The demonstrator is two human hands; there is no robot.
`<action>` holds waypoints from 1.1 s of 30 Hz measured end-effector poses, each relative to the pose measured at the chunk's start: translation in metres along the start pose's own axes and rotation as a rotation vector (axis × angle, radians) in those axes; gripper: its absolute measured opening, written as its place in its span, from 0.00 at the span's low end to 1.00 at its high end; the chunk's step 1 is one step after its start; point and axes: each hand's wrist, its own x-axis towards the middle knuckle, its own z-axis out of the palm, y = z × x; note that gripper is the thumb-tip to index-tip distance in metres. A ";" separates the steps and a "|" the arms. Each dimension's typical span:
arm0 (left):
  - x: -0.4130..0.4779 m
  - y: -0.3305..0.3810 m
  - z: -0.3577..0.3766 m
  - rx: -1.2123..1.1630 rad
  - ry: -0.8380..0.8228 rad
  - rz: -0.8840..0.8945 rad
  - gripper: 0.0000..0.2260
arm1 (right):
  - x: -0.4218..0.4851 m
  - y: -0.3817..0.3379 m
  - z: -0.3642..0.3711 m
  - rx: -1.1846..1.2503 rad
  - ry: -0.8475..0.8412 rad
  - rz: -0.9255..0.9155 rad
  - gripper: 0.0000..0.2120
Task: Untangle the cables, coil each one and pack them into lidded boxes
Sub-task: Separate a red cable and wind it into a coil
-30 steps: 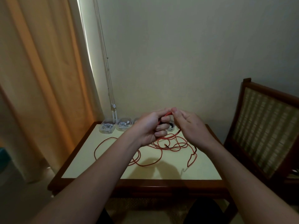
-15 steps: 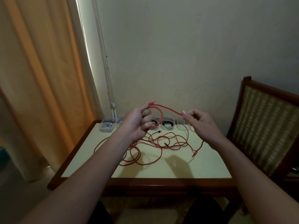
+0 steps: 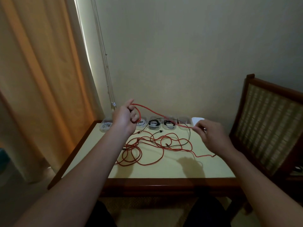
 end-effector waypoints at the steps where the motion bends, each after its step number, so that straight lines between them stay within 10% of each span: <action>1: -0.002 -0.003 0.004 0.080 0.009 0.054 0.11 | 0.001 -0.003 0.002 -0.113 -0.022 -0.062 0.12; 12: -0.033 -0.040 0.023 0.842 -0.367 0.312 0.12 | 0.016 -0.058 -0.014 -0.107 0.118 -0.281 0.20; 20: -0.033 -0.059 0.030 0.456 -0.495 -0.151 0.14 | 0.022 -0.062 -0.011 0.002 0.137 -0.148 0.17; 26: -0.036 -0.056 0.038 0.180 -0.498 -0.344 0.11 | 0.011 -0.087 -0.012 0.457 -0.247 0.265 0.27; 33: -0.038 -0.068 0.045 0.079 -0.522 -0.321 0.12 | 0.017 -0.100 -0.002 0.608 -0.015 0.285 0.22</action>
